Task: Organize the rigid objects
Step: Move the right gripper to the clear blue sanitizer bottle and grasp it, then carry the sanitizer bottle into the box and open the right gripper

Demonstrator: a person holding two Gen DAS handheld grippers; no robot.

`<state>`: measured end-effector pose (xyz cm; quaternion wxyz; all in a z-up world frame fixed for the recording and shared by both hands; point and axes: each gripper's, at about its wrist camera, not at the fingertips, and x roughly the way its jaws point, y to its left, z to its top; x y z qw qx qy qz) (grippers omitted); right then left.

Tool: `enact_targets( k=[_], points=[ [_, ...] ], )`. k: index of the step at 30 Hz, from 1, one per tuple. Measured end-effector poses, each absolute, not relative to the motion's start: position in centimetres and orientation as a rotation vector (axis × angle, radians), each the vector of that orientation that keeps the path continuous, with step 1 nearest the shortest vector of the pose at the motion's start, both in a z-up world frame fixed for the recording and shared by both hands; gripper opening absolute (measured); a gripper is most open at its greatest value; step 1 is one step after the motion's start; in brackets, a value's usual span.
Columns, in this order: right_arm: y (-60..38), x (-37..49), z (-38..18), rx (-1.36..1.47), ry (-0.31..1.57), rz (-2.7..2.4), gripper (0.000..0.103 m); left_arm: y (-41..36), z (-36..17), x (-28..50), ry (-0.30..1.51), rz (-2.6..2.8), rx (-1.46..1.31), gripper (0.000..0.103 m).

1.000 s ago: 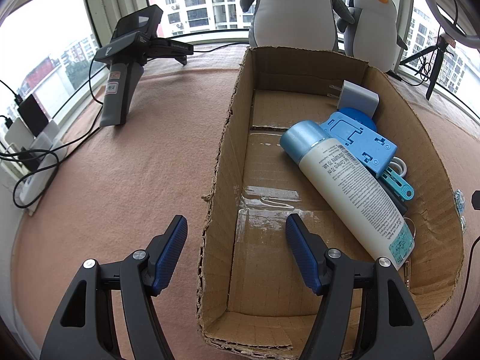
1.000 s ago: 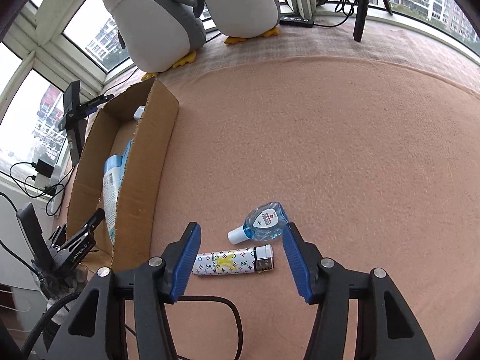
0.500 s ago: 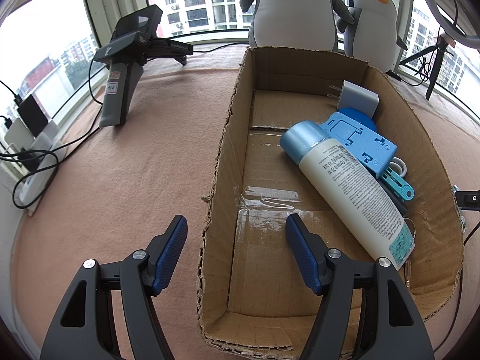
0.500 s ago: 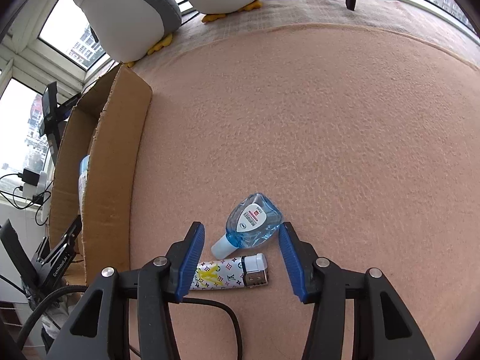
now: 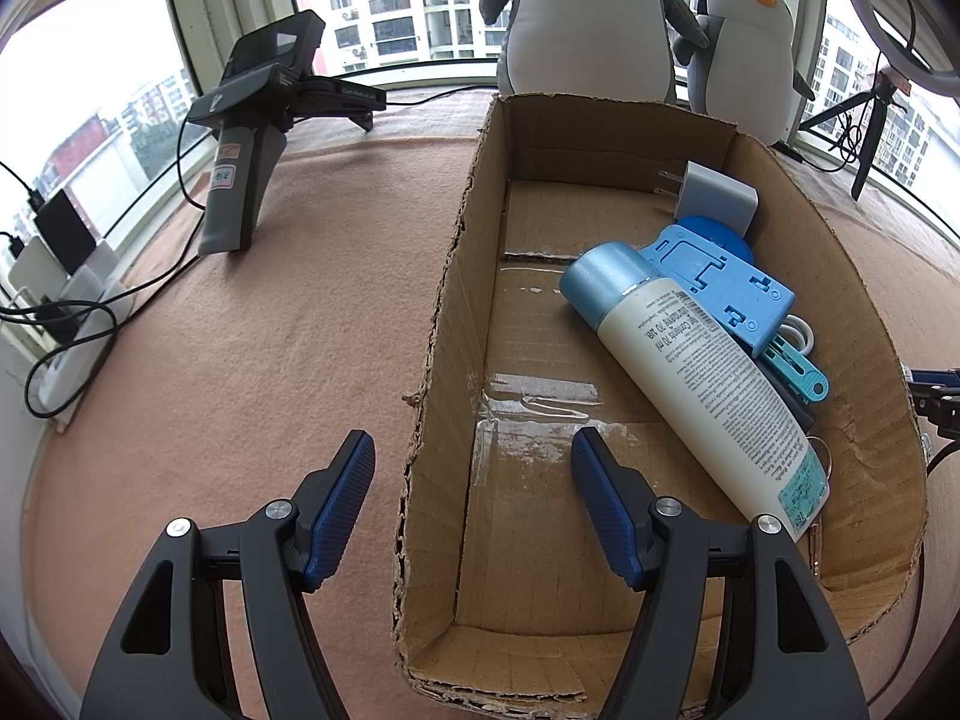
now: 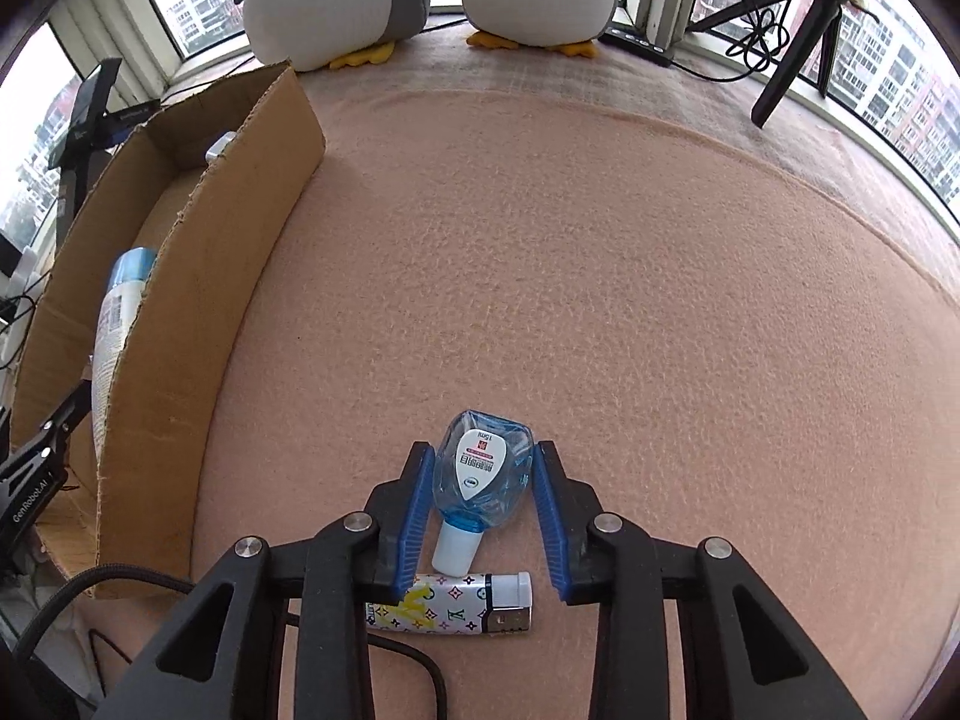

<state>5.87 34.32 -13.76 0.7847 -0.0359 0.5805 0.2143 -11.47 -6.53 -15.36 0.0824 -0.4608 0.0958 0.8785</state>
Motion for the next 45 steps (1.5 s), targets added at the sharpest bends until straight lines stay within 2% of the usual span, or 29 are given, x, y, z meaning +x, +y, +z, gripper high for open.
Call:
enact_targets(
  k=[9, 28, 45],
  points=[
    [34.4, 5.5, -12.7, -0.059, 1.207, 0.472, 0.030, -6.6, -15.4, -11.5, 0.289, 2.622, -1.374, 0.069],
    [41.5, 4.7, -4.0, -0.074, 1.007, 0.642, 0.030, -6.6, -15.4, -11.5, 0.293, 2.618, -1.372, 0.069],
    [47.4, 5.1, -4.6, -0.034, 1.040, 0.755, 0.030, -6.6, -15.4, -11.5, 0.296, 2.615, -1.369, 0.069]
  ],
)
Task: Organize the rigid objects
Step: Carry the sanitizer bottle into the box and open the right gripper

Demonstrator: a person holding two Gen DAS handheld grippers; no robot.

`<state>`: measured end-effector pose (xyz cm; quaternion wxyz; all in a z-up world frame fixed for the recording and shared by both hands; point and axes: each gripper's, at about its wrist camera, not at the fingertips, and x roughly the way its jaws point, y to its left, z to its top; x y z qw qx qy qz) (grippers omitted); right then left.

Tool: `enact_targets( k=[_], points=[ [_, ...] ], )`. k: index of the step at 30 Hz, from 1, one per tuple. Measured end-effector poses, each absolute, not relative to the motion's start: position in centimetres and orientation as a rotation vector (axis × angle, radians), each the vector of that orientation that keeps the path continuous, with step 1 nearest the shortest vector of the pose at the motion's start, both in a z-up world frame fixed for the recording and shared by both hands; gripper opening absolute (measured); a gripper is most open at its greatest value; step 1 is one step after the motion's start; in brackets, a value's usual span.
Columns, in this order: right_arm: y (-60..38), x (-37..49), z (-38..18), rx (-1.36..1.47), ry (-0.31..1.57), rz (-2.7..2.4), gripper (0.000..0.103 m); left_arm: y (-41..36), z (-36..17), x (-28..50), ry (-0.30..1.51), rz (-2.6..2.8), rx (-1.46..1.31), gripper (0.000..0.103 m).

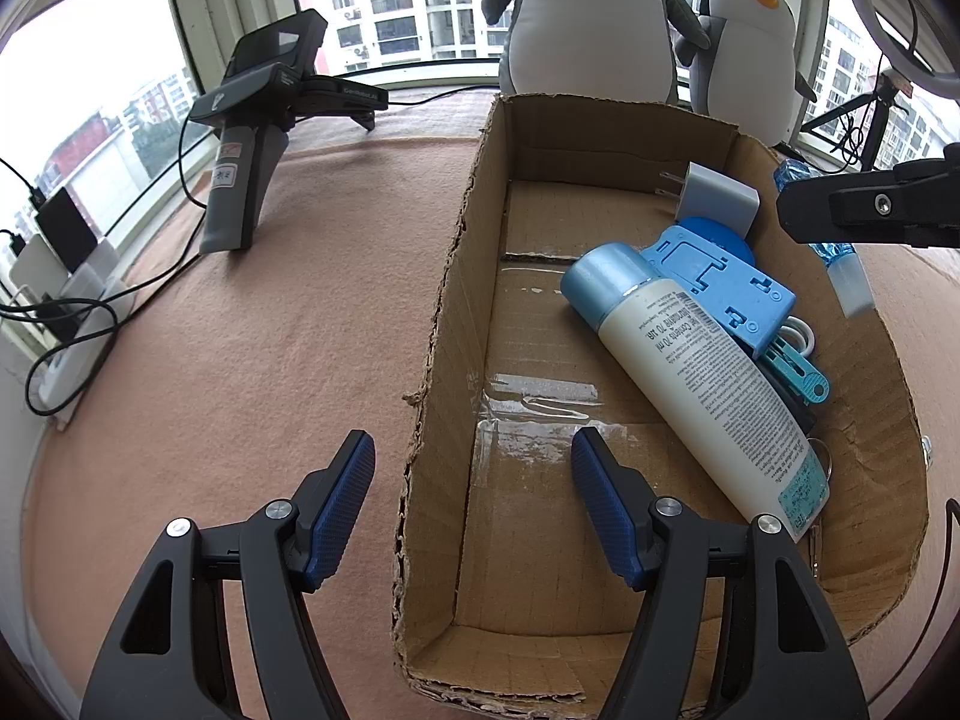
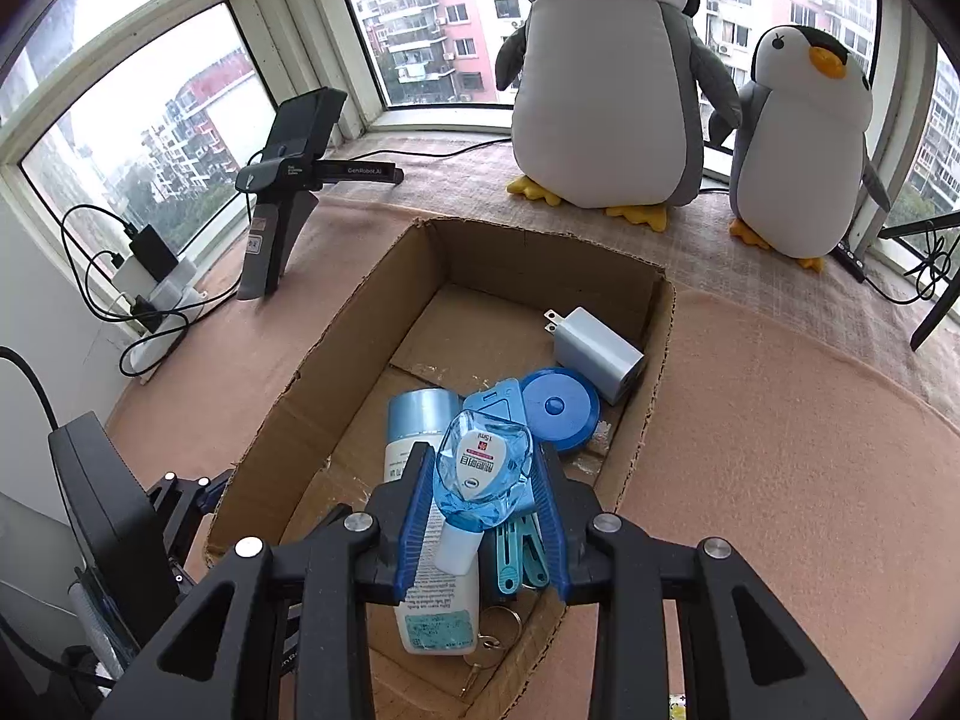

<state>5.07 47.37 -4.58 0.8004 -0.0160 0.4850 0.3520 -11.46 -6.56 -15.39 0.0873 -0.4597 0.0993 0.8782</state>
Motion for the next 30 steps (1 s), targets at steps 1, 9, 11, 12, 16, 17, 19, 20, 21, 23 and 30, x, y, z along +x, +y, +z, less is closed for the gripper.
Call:
enact_targets(
  k=[1, 9, 11, 12, 16, 17, 19, 20, 21, 23, 30],
  points=[
    [47.46, 5.07, -4.59, -0.037, 1.039, 0.756, 0.030, -6.56, -15.39, -11.46, 0.296, 2.615, -1.369, 0.069],
    [47.88, 5.18, -4.52, -0.043, 1.032, 0.754, 0.030, -6.57, -15.40, -11.45, 0.294, 2.614, -1.369, 0.069],
    [48.05, 5.16, -4.54, -0.047, 1.031, 0.754, 0.030, -6.59, -15.39, -11.44, 0.296, 2.614, -1.368, 0.069],
    [48.12, 5.16, -4.55, -0.047, 1.031, 0.755, 0.030, -6.60, -15.40, -11.47, 0.296, 2.614, -1.368, 0.069],
    [48.28, 5.05, -4.44, -0.053, 1.024, 0.755, 0.030, -6.60, -15.41, -11.49, 0.297, 2.613, -1.368, 0.069],
    [48.31, 5.02, -4.37, -0.056, 1.022, 0.752, 0.030, -6.59, -15.40, -11.44, 0.297, 2.613, -1.367, 0.069],
    [48.36, 4.97, -4.31, -0.059, 1.021, 0.751, 0.031, -6.62, -15.40, -11.49, 0.295, 2.613, -1.368, 0.069],
    [48.37, 4.98, -4.29, -0.060, 1.021, 0.749, 0.033, -6.60, -15.40, -11.47, 0.296, 2.613, -1.368, 0.069],
    [48.35, 4.98, -4.28, -0.061, 1.021, 0.750, 0.037, -6.60, -15.40, -11.46, 0.296, 2.613, -1.367, 0.069],
    [48.38, 4.96, -4.27, -0.064, 1.020, 0.748, 0.044, -6.59, -15.40, -11.44, 0.297, 2.612, -1.367, 0.069],
    [48.41, 4.92, -4.16, -0.069, 1.012, 0.733, 0.062, -6.59, -15.40, -11.45, 0.298, 2.612, -1.366, 0.069]
  ],
)
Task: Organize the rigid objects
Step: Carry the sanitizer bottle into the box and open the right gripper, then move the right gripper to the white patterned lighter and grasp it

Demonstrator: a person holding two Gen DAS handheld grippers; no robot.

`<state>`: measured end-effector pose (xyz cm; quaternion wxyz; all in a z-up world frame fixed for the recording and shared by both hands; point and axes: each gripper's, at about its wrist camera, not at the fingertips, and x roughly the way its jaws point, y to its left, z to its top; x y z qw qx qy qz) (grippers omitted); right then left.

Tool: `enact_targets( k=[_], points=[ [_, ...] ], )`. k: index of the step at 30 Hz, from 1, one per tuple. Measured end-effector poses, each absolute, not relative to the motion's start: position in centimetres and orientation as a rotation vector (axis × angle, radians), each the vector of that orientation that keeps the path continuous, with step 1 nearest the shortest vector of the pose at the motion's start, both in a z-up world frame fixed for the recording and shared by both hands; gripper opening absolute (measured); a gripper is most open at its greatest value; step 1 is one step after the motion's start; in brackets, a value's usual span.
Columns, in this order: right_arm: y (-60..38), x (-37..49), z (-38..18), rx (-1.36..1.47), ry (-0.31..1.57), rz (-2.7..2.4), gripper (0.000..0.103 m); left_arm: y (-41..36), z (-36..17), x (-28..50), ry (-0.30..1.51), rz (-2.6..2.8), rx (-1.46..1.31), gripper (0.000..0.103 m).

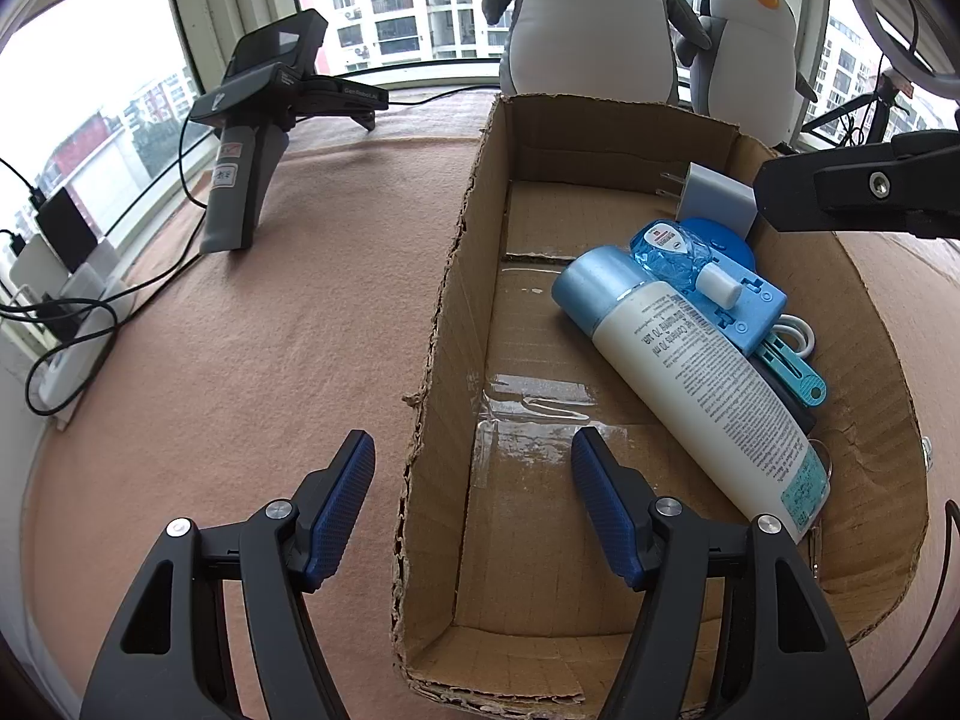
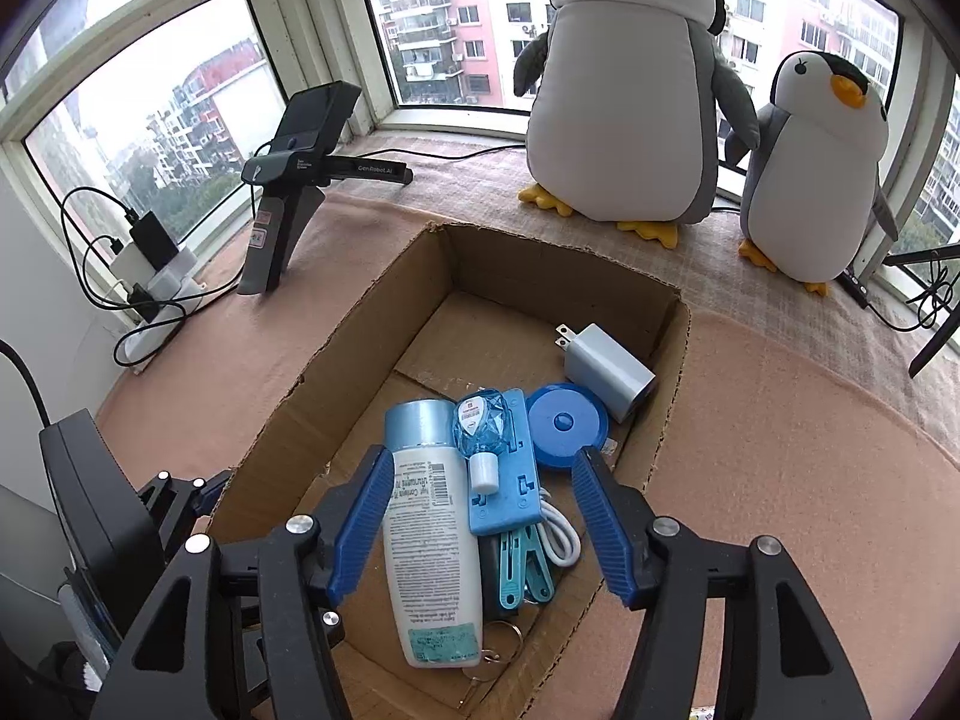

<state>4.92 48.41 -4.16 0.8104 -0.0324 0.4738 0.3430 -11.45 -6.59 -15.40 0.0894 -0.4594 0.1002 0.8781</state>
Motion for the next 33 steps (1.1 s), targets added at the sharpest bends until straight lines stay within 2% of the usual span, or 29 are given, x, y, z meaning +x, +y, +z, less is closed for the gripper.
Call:
enact_targets(
  k=[17, 33],
  points=[
    [44.2, 3.6, -3.0, -0.034, 1.007, 0.664, 0.068, -6.5, -15.4, -11.4, 0.303, 2.610, -1.364, 0.069],
    [36.8, 2.1, -3.3, 0.095, 1.061, 0.579, 0.068, -6.5, -15.4, -11.4, 0.305, 2.609, -1.362, 0.069]
  ],
)
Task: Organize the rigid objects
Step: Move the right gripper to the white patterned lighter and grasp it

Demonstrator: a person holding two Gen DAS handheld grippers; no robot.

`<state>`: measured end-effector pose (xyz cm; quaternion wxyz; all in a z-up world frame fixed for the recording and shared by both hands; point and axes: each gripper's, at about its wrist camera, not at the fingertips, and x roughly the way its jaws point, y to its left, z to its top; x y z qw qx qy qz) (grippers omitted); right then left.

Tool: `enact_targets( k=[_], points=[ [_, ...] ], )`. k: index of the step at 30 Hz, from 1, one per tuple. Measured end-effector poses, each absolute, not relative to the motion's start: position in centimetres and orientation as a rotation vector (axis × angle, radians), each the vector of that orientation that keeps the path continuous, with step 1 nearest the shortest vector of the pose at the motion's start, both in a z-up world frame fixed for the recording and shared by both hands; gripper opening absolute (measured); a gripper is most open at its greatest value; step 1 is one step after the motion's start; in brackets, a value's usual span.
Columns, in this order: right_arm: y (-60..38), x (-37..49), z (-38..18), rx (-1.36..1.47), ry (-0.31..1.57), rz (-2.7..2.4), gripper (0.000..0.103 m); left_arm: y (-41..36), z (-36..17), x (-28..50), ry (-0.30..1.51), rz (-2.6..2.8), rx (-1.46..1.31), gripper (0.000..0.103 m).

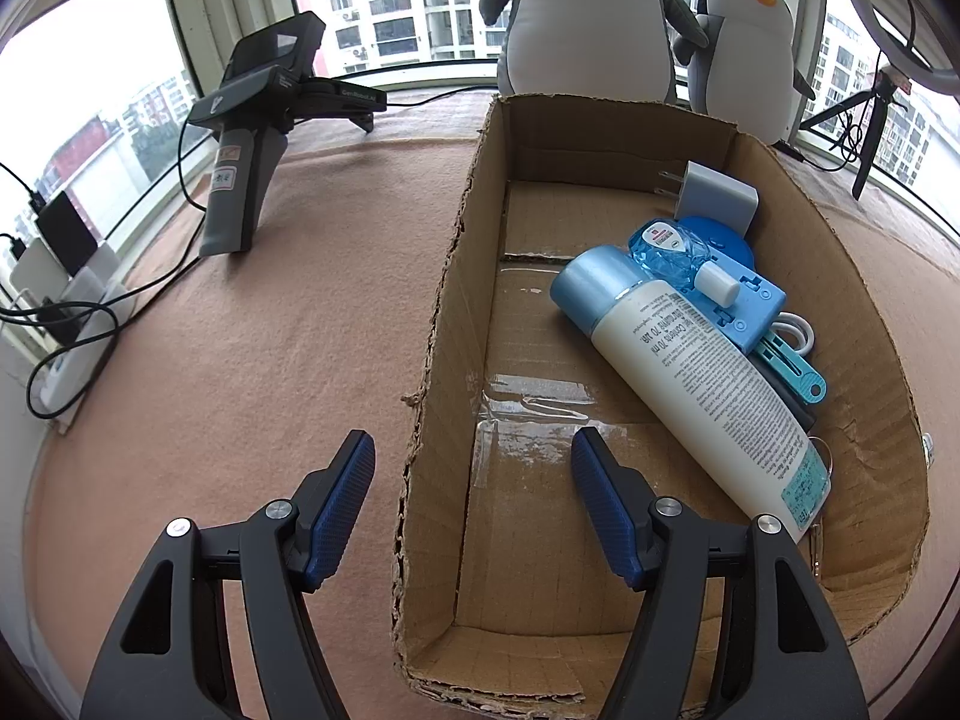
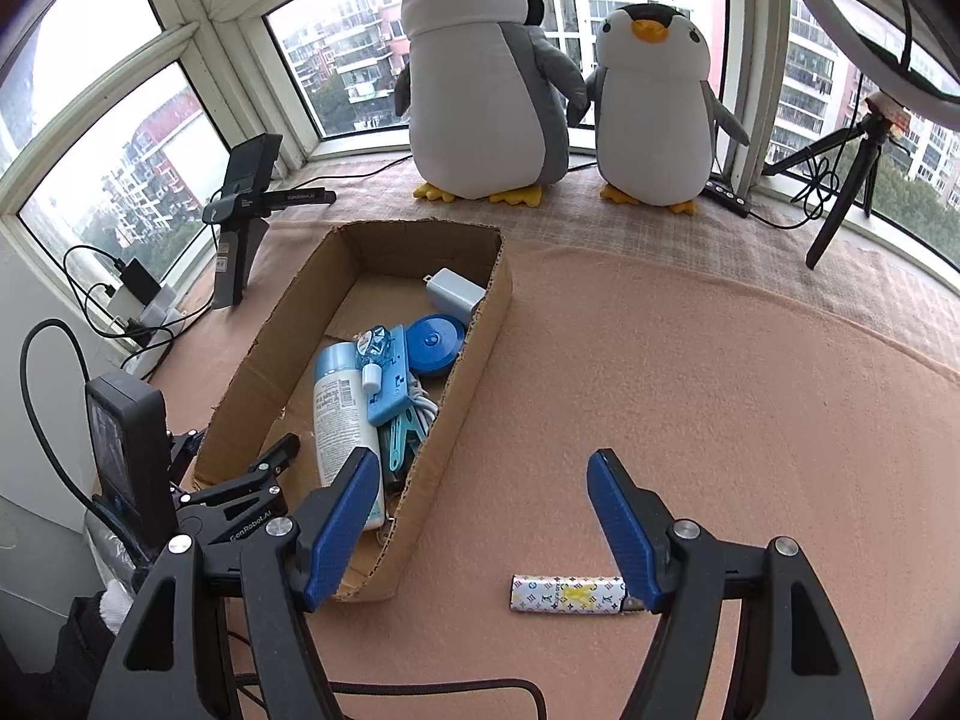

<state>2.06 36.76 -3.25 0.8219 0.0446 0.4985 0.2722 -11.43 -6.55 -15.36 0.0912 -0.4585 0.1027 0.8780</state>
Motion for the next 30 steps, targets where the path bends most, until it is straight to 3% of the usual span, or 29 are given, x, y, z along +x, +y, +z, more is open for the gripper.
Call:
enact_targets(
  k=[18, 30],
  points=[
    [30.7, 1.1, -12.0, 0.447, 1.366, 0.528, 0.067, -6.5, -15.4, -11.4, 0.307, 2.607, -1.361, 0.069],
    [31.3, 2.6, -15.1, 0.543, 1.426, 0.495, 0.057, -6.5, -15.4, -11.4, 0.307, 2.606, -1.360, 0.069]
  ],
)
